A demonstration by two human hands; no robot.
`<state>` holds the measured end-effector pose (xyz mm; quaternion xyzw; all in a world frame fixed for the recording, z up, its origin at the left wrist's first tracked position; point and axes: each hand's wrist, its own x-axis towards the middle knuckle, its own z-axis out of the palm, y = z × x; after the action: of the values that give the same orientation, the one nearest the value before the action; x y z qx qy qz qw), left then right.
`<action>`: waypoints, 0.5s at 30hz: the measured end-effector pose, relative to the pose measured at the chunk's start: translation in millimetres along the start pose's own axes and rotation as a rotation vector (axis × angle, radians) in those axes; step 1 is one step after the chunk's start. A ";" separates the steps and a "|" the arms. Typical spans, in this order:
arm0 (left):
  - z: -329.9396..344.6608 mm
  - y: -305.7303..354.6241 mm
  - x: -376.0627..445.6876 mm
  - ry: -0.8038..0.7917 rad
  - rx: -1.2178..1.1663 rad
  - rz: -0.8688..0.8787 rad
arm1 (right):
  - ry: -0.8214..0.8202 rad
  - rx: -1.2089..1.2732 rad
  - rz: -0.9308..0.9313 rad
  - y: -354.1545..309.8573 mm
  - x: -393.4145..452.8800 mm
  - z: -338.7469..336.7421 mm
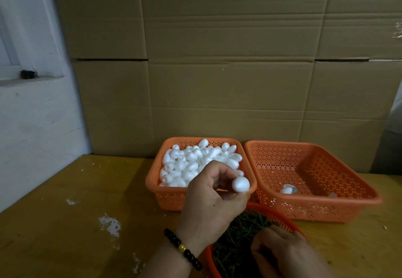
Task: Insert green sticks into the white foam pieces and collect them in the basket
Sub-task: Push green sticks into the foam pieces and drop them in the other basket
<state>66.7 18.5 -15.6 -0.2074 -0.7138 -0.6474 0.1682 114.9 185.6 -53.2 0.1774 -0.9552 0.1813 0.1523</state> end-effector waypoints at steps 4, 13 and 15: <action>0.5 -0.3 -0.7 0.001 0.013 0.021 | 0.043 0.006 -0.027 3.5 -1.2 3.4; 2.3 2.8 -2.0 0.029 0.085 0.023 | 0.007 0.016 -0.026 5.7 -0.5 5.5; 2.9 3.3 -2.4 0.030 0.088 0.017 | 0.008 0.036 -0.042 8.5 -0.9 6.5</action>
<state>70.5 21.5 -14.3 -0.1961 -0.7374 -0.6168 0.1931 110.9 190.6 -61.8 0.1996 -0.9472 0.1959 0.1570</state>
